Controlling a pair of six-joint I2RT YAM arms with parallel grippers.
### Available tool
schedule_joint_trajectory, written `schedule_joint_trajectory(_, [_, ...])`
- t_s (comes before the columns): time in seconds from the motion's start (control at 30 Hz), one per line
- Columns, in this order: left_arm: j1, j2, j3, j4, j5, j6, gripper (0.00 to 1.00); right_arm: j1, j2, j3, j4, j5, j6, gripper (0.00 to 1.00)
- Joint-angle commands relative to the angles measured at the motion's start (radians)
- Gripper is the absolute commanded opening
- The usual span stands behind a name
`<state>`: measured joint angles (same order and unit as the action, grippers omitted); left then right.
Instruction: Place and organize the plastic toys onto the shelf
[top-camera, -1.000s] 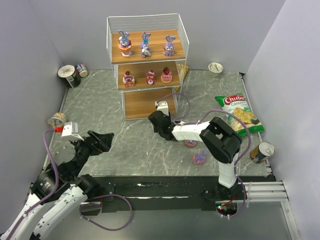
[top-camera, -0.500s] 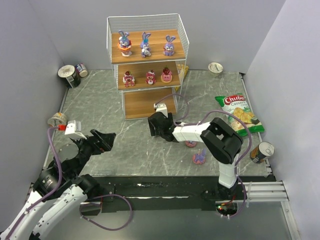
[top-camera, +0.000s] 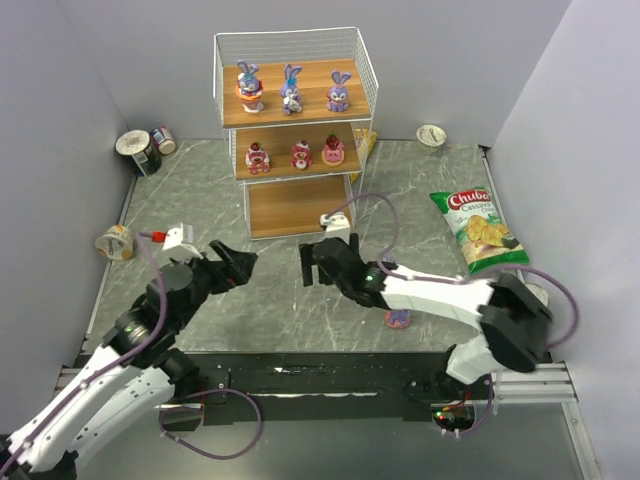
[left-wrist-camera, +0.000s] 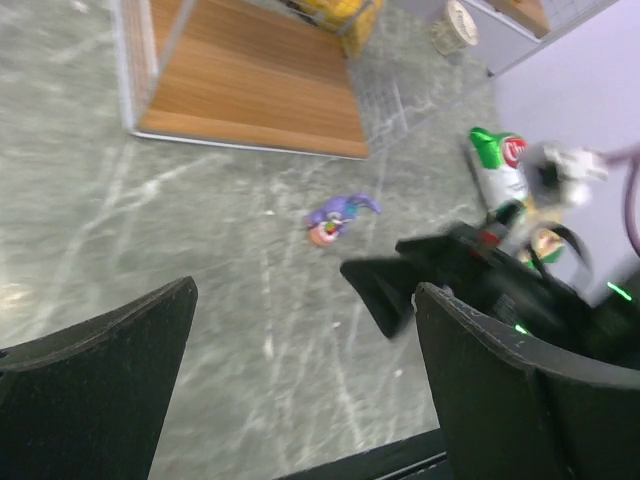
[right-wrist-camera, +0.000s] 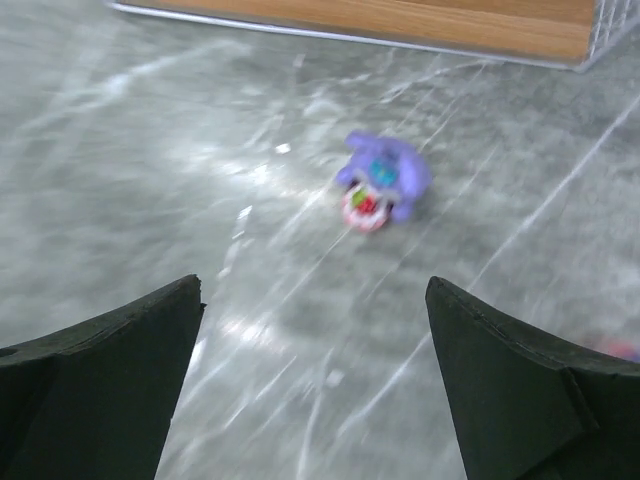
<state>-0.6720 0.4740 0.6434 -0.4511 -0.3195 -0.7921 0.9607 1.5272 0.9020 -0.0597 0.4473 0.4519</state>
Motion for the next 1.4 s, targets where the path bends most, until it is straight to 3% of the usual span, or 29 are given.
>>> schedule_joint_trajectory(0.0, [-0.005,0.108,-0.103,0.373,0.069,-0.099,0.96,0.024,-0.203,-0.073,-0.166,0.063,0.218,0.98])
schedule_joint_trajectory(0.2, [-0.008,0.445,-0.194,0.771,0.106,-0.167,0.99,0.024,-0.524,-0.201,-0.276,0.116,0.383,0.88])
schedule_joint_trajectory(0.23, [-0.008,0.495,-0.201,0.902,0.120,-0.167,0.93,0.023,-0.580,-0.209,-0.293,0.105,0.383,0.87])
schedule_joint_trajectory(0.37, [-0.038,0.737,-0.150,1.129,0.163,-0.118,0.84,0.019,-0.665,-0.210,-0.383,0.131,0.399,0.85])
schedule_joint_trajectory(0.5, [-0.077,0.957,-0.061,1.236,0.142,-0.021,0.77,0.009,-0.713,-0.212,-0.433,0.142,0.393,0.85])
schedule_joint_trajectory(0.7, [-0.101,1.104,0.001,1.339,0.076,-0.001,0.68,-0.002,-0.782,-0.242,-0.460,0.142,0.386,0.85])
schedule_joint_trajectory(0.8, [-0.107,1.156,0.051,1.300,0.062,-0.045,0.66,-0.007,-0.805,-0.250,-0.479,0.148,0.381,0.85])
schedule_joint_trajectory(1.03, [-0.147,1.152,0.111,1.009,-0.048,-0.266,0.62,-0.011,-0.868,-0.264,-0.505,0.179,0.369,0.86])
schedule_joint_trajectory(1.37, [-0.204,1.177,0.236,0.764,-0.185,-0.265,0.52,-0.017,-0.875,-0.294,-0.485,0.171,0.364,0.87])
